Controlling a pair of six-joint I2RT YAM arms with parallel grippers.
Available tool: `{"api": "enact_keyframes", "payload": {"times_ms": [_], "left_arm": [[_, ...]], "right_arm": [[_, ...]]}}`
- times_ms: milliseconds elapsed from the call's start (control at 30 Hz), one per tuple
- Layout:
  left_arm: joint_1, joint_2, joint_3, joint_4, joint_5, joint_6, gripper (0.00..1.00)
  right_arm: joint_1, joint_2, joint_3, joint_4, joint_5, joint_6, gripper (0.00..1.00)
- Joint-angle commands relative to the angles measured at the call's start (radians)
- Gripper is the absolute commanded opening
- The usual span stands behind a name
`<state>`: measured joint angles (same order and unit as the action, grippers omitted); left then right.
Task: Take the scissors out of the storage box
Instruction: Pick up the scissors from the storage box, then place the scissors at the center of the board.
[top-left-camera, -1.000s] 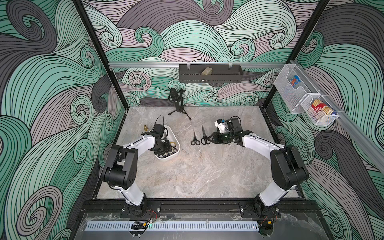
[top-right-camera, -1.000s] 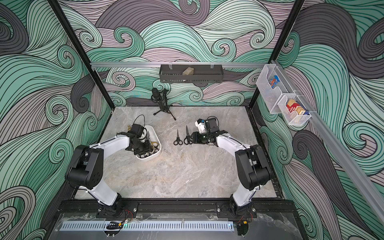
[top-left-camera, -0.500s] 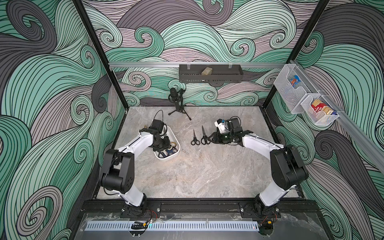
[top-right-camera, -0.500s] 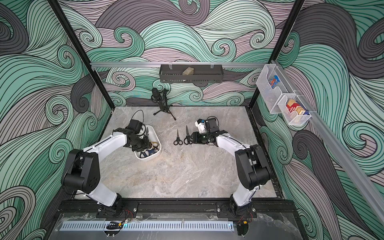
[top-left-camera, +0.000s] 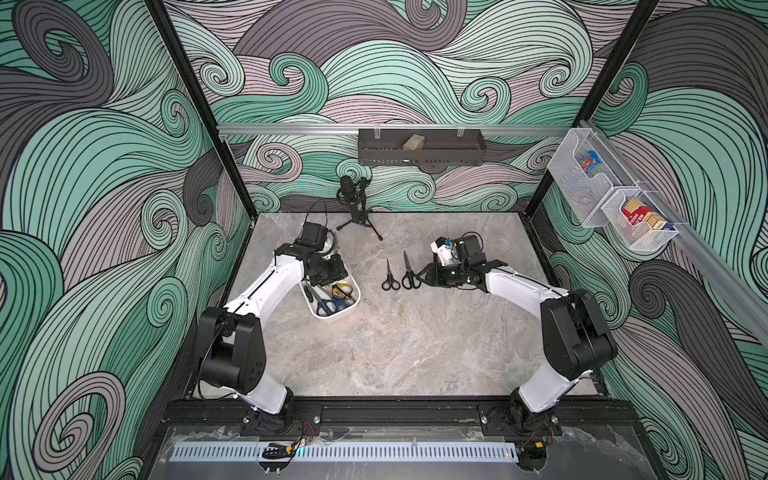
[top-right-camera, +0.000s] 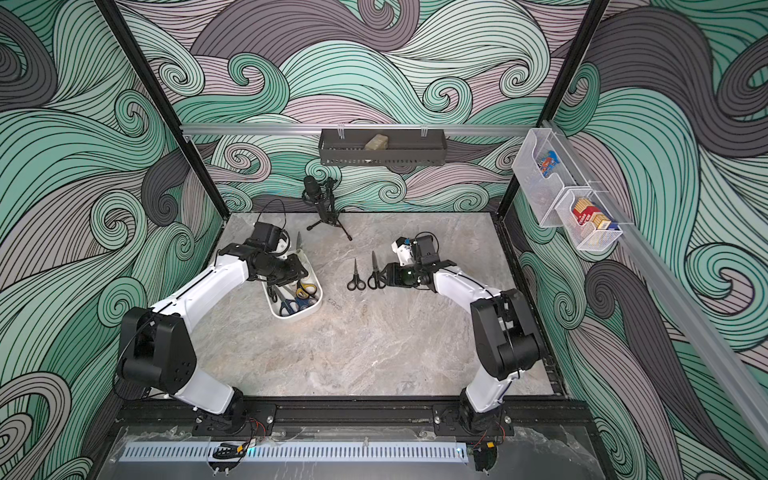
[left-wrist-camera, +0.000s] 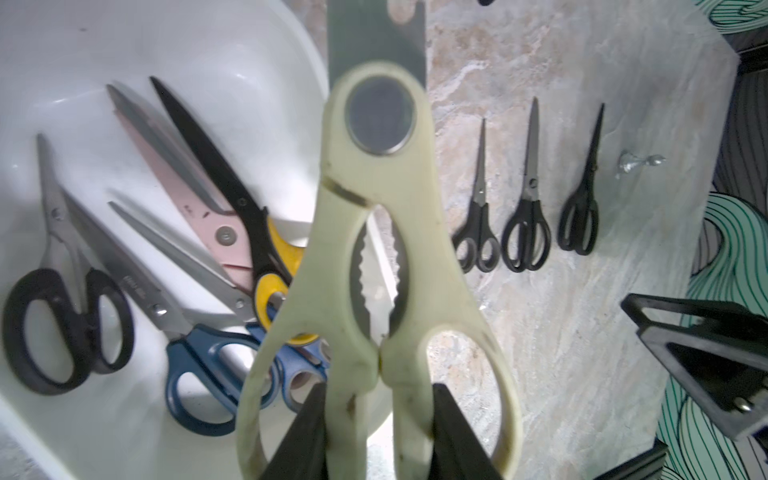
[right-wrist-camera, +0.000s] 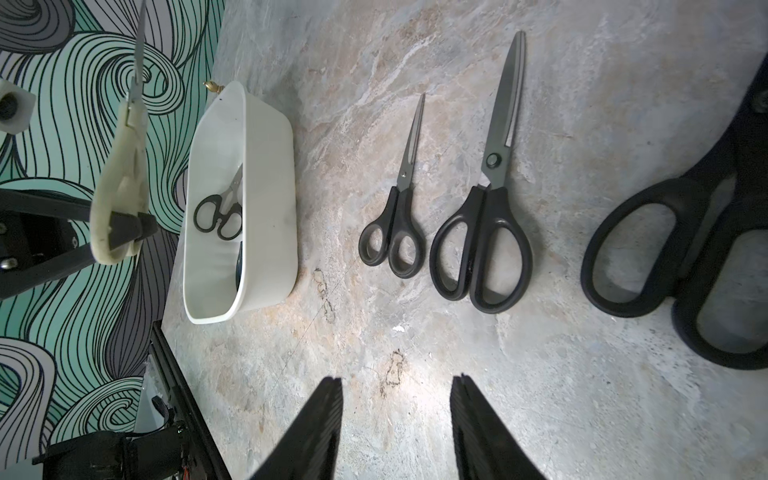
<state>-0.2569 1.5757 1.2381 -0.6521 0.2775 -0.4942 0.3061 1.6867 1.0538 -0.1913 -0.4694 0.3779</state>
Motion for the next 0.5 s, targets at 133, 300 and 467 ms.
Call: {"api": "enact_keyframes", "payload": {"times_ms": [133, 300, 467], "left_arm": [[-0.118, 0.166, 0.106, 0.113, 0.059, -0.032, 0.09], [-0.163, 0.281, 0.172, 0.137, 0.072, -0.026, 0.09], [-0.173, 0.359, 0.179, 0.148, 0.055, -0.027, 0.1]], "right_arm": [[-0.069, -0.059, -0.017, -0.008, 0.008, 0.003, 0.46], [-0.098, -0.087, -0.047, -0.008, -0.001, 0.004, 0.46], [-0.114, -0.098, -0.065, -0.008, -0.006, 0.001, 0.46]]}}
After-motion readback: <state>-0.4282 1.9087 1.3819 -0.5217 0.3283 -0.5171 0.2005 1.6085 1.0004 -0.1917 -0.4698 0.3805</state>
